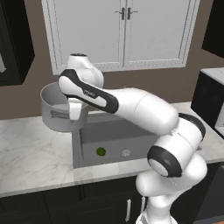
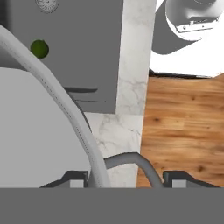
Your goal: Dump the lime from the pot into the sink. Then turn on the water and wash the lime. Then turn off the water and put the lime back in the pot.
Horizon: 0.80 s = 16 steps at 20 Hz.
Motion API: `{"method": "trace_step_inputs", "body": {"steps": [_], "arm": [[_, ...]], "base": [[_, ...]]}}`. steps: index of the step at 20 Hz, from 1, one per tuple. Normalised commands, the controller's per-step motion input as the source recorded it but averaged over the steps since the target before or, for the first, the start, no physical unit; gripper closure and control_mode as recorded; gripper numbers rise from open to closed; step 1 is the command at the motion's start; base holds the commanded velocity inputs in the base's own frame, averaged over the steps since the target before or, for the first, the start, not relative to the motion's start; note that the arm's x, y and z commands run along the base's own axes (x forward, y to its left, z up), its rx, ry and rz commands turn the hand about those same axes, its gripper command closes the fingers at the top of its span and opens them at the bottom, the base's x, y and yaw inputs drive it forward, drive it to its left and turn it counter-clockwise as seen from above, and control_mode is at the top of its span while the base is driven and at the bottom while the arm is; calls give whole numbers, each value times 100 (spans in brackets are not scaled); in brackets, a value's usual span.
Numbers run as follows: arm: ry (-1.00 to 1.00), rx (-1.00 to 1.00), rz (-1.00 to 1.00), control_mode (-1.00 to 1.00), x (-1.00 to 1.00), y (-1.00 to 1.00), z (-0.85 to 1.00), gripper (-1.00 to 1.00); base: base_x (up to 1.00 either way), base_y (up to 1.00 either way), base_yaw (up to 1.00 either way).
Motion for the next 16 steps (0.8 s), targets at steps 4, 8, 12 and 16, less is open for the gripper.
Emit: {"method": "trace_step_inputs", "body": {"steps": [4, 8, 12, 16], "arm": [[0, -9, 0, -100, 0, 13, -57, 100], [0, -4, 0, -100, -3, 18, -45, 100], [0, -1, 0, -100, -1, 23, -47, 100], [0, 0, 2, -100, -12, 26, -34, 100]], "base": [[0, 0, 0], [0, 0, 0], [0, 0, 0], [0, 0, 0]]}}
